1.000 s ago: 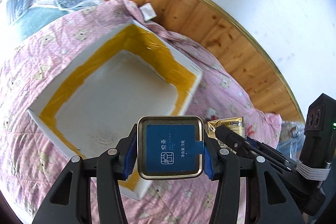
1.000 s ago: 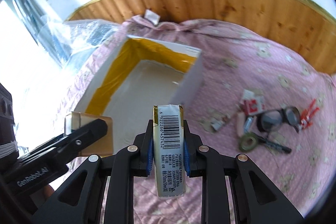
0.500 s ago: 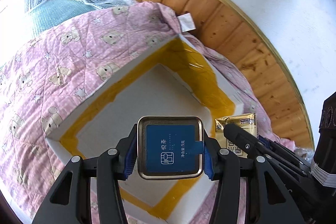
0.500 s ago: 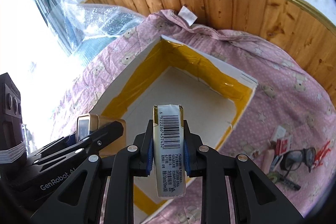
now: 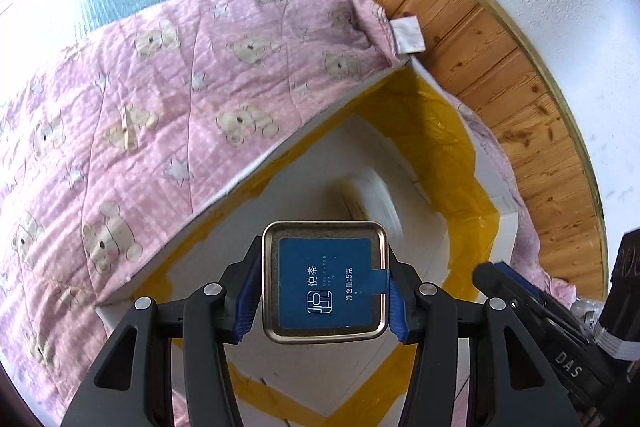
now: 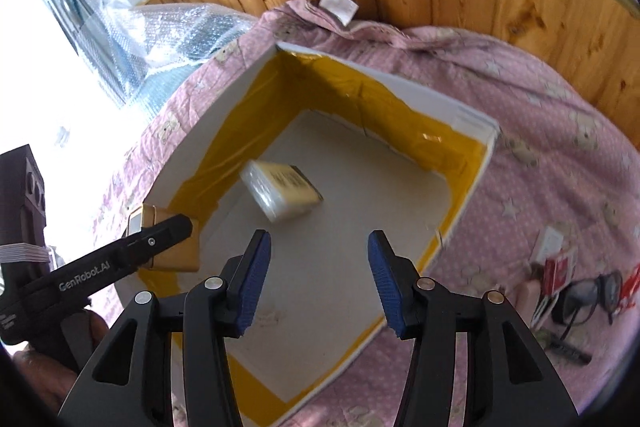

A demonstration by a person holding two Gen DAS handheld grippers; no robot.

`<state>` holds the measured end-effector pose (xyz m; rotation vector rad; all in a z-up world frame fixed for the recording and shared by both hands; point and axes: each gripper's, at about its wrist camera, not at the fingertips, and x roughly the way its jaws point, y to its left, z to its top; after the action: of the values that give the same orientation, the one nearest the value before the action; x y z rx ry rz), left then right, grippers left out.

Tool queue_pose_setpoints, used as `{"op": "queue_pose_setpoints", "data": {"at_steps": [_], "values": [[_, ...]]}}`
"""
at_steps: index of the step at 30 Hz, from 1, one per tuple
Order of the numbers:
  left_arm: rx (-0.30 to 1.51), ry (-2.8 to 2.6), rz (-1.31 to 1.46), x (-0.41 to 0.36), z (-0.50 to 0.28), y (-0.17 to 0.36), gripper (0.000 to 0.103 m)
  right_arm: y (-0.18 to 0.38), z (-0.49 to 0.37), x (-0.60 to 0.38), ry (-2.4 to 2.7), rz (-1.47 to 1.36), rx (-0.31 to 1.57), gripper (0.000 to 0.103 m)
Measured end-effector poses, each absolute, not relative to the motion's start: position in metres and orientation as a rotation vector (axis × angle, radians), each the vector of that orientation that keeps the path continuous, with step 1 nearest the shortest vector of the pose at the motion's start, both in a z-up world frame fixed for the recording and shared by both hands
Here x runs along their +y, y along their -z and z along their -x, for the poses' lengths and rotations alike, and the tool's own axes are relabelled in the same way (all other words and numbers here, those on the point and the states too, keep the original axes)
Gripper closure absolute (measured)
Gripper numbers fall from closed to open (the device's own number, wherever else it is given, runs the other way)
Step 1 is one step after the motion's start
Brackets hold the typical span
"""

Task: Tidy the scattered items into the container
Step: 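Release the tissue pack with the right gripper while the left releases the tin into the box, then withdraw both grippers from the box back toward the remaining items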

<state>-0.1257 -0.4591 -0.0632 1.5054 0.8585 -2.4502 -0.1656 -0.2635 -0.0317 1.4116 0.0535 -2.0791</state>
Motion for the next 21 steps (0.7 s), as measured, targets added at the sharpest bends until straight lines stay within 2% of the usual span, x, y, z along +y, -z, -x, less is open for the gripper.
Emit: {"op": "queue_pose_setpoints", "data": {"at_steps": [2,6,16,21], "values": [[0.845,2.448,-1.524,-0.455,0.125,0.066,0.048,0.031,0.161,-0.26,2.07,-1.419,0.04,0.049],[0.826,2.473,-1.492,-0.449,0.125,0.062,0.024,0.028,0.151,-0.258,2.052,-1.42,0.027,0.049],[0.834,2.475,-1.459,-0.452,0.108,0.039,0.024,0.017,0.133,-0.257,2.026,-1.402,0.009,0.049],[0.775,2.499,-1.48,-0.439,0.096,0.028,0.023,0.011,0.122,-0.252,2.021,-1.395,-0.009,0.049]]}}
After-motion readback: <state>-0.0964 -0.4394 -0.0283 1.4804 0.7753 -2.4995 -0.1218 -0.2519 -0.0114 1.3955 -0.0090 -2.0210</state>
